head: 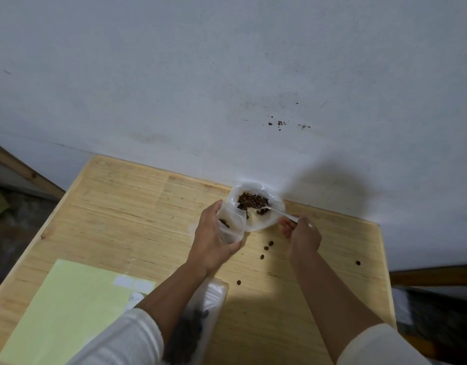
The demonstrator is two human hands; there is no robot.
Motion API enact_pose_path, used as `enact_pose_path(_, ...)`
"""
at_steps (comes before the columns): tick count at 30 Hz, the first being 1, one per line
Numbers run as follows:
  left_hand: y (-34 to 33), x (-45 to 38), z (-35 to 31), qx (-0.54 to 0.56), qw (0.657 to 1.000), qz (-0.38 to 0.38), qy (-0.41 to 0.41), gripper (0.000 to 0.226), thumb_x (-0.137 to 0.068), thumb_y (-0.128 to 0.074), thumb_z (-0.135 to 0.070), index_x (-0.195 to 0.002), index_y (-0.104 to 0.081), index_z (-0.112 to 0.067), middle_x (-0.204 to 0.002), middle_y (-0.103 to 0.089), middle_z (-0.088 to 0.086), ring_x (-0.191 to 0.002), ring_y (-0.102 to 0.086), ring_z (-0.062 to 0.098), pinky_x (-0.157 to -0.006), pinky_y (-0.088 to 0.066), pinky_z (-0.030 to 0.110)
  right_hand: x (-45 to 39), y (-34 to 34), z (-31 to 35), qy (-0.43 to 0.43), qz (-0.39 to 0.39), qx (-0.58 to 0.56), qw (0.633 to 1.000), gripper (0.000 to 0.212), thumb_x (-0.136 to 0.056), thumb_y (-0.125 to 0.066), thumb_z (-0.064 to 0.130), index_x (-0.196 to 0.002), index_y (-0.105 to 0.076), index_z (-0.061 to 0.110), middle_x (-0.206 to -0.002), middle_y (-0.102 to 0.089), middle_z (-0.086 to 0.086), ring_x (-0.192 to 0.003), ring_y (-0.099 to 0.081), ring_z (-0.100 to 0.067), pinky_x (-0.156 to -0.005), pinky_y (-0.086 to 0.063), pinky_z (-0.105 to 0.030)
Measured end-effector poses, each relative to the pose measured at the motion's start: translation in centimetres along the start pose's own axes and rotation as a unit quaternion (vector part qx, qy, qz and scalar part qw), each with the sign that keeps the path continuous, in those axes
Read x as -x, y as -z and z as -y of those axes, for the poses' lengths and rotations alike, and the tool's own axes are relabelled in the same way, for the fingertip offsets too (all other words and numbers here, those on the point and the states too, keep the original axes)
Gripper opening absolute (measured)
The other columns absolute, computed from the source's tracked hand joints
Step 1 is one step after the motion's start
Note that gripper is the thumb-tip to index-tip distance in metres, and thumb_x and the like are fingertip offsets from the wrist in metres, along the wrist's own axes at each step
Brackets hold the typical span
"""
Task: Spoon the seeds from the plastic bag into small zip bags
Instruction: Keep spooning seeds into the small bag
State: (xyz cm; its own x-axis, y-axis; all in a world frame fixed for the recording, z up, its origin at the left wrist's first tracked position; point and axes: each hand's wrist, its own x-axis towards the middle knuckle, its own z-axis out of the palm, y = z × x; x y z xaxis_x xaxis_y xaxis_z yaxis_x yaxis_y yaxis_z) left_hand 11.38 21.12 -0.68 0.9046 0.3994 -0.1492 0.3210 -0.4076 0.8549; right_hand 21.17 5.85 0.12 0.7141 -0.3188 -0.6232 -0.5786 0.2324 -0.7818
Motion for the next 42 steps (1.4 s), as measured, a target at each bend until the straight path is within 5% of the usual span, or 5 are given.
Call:
enact_pose_path(14,0.1,0.4,-0.3,-0.007,1.000,-0.021,-0.007,0.103,-0.063,-0.084,-0.035,-0.144,-0.025,-0.015,-0.144,-0.034,0.001,-0.129,-0.036,0.012,-0.102,-0.028,0.016,5.7,2.4,4.3,0.099,0.125,0.036,0.987,0.028,-0.100,-0.040,0.026,-0.083,-0.058,0.012,-0.071,-0.067,-0.010,-0.050,-0.065,-0.011,-0.035,-0.040,-0.018)
enact_pose_path(21,0.4,0.9,-1.0,0.007,0.999,-0.039,-0.036,0.100,-0.063,-0.084,-0.030,-0.143,-0.028,-0.012,-0.143,-0.035,0.003,-0.130,-0.036,0.013,-0.101,-0.026,0.014,9.2,3.5,4.7,0.414,0.196,0.260,0.850,0.021,-0.096,-0.047,0.016,-0.083,-0.063,0.019,-0.065,-0.064,0.001,-0.046,-0.056,-0.006,-0.044,-0.044,-0.017)
enact_pose_path(31,0.7,1.0,-1.3,-0.032,0.994,-0.060,-0.080,0.097,-0.061,-0.086,-0.026,-0.140,-0.032,-0.012,-0.139,-0.040,0.005,-0.130,-0.037,0.016,-0.101,-0.027,0.017,8.1,7.5,2.7,0.430,0.197,0.476,0.742,0.009,-0.079,-0.072,0.025,-0.088,-0.074,0.021,-0.070,-0.065,0.011,-0.066,-0.057,-0.003,-0.061,-0.038,-0.009)
enact_pose_path(37,0.3,1.7,-1.3,-0.040,0.994,-0.065,-0.081,0.095,-0.062,-0.085,-0.022,-0.140,-0.032,-0.012,-0.138,-0.040,0.007,-0.127,-0.039,0.018,-0.101,-0.032,0.024,5.6,9.9,0.1,0.246,0.136,0.348,0.894,0.004,-0.078,-0.072,0.017,-0.081,-0.074,0.019,-0.067,-0.067,0.006,-0.059,-0.056,-0.004,-0.059,-0.043,-0.018)
enact_pose_path(42,-0.1,2.2,-1.0,-0.046,0.994,-0.073,-0.068,0.094,-0.063,-0.085,-0.024,-0.140,-0.034,-0.012,-0.137,-0.041,0.005,-0.126,-0.038,0.014,-0.101,-0.029,0.019,2.1,11.0,-2.2,0.135,0.026,0.310,0.941,0.005,-0.078,-0.072,0.018,-0.083,-0.074,0.018,-0.077,-0.068,0.001,-0.073,-0.061,-0.015,-0.061,-0.043,-0.021)
